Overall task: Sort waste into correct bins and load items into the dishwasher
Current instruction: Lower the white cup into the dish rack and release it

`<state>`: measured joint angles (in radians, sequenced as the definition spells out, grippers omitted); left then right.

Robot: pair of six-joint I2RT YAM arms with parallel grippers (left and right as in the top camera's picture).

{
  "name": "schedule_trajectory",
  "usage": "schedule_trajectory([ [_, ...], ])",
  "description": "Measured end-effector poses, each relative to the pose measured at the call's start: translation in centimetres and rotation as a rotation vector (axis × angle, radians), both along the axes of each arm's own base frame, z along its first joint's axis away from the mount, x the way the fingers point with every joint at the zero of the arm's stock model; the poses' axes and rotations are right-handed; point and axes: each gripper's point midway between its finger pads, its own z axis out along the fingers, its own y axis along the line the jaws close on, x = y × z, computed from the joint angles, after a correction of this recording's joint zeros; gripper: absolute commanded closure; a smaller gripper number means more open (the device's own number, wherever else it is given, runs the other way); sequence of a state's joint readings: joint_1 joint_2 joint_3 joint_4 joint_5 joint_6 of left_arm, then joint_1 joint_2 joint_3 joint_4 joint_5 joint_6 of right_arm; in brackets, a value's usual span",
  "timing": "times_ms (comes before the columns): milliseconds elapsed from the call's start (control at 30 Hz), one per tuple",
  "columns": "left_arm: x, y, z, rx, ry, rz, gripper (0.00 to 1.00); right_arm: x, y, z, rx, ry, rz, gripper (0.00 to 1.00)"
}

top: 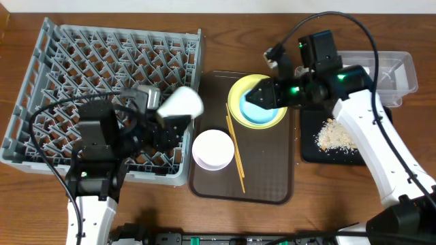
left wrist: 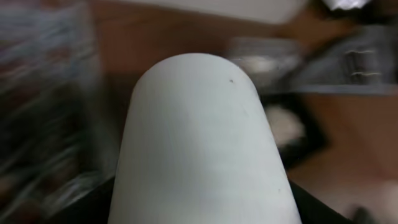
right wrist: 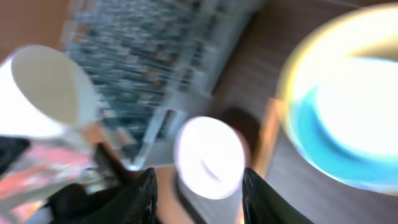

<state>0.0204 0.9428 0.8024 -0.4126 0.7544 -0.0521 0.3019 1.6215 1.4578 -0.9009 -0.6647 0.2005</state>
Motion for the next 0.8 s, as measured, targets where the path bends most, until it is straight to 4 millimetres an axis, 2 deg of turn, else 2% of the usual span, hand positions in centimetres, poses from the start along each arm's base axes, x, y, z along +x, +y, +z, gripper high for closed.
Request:
schedule_trajectory([
  [67, 0.1, 1.8, -1.7, 0.07, 0.062, 0.093, 0.45, -0.1, -1.1, -0.9, -0.065, 0.015, -0.027, 0.59],
  [167, -0.8, 4.3, -4.4, 0.173, 0.18, 0.209, 0.45, -1.0, -3.1, -2.7, -0.195, 0.061, -0.055, 0.6],
  [233, -1.5, 5.9, -5.2, 0.241, 0.237, 0.274, 0.45, -1.4, -4.0, -3.3, -0.249, 0.08, -0.068, 0.6],
  [333, -1.9, 8.4, -4.9, 0.336, 0.273, 0.375, 0.45, -1.8, -5.8, -3.9, -0.332, 0.096, -0.095, 0.6],
  [433, -1.7, 10.4, -4.2, 0.391, 0.263, 0.452, 0.44, -1.7, -7.0, -3.5, -0.364, 0.075, -0.122, 0.6],
  [600, -1.3, 12.3, -5.5, 0.444, 0.323, 0.512, 0.44, -1.4, -8.1, -1.8, -0.377, 0.017, -0.155, 0.6],
  [800, -0.8, 13.1, -9.2, 0.489, 0.468, 0.507, 0.44, -1.8, -8.3, -1.6, -0.389, 0.016, -0.147, 0.6],
])
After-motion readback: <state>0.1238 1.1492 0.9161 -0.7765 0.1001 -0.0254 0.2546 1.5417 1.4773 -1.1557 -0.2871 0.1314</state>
